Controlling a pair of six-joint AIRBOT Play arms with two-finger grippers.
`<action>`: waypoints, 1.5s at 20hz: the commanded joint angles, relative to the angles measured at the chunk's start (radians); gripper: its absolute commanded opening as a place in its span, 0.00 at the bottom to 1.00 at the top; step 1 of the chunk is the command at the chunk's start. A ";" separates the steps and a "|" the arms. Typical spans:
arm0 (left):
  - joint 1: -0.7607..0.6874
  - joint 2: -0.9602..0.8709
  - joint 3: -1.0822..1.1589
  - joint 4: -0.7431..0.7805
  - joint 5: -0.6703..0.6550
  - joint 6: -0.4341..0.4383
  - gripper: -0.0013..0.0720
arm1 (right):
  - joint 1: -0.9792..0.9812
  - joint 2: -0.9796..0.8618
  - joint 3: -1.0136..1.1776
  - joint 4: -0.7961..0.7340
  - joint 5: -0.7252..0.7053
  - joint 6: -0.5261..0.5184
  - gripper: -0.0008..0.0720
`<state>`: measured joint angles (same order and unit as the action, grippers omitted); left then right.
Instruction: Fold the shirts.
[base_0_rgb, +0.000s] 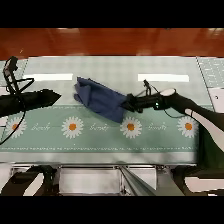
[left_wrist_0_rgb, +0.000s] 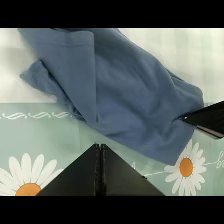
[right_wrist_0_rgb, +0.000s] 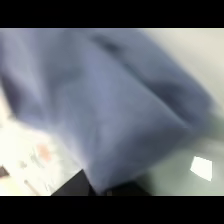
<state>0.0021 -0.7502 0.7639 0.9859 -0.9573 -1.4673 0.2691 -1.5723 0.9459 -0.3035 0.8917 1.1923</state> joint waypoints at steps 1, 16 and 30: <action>0.000 -0.011 -0.001 0.000 0.007 -0.004 0.04 | 0.025 -0.006 0.249 -0.072 0.124 0.021 0.04; 0.000 -0.015 -0.001 -0.023 -0.005 -0.003 0.04 | -0.541 0.206 0.995 -0.425 0.530 0.332 0.04; 0.000 -0.015 0.000 -0.037 0.007 0.017 0.04 | -1.088 0.273 0.973 -0.799 0.965 0.468 0.04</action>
<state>0.0021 -0.7647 0.7631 0.9493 -0.9646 -1.4658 -0.7624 -1.3220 1.9335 -0.9501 1.7588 1.6367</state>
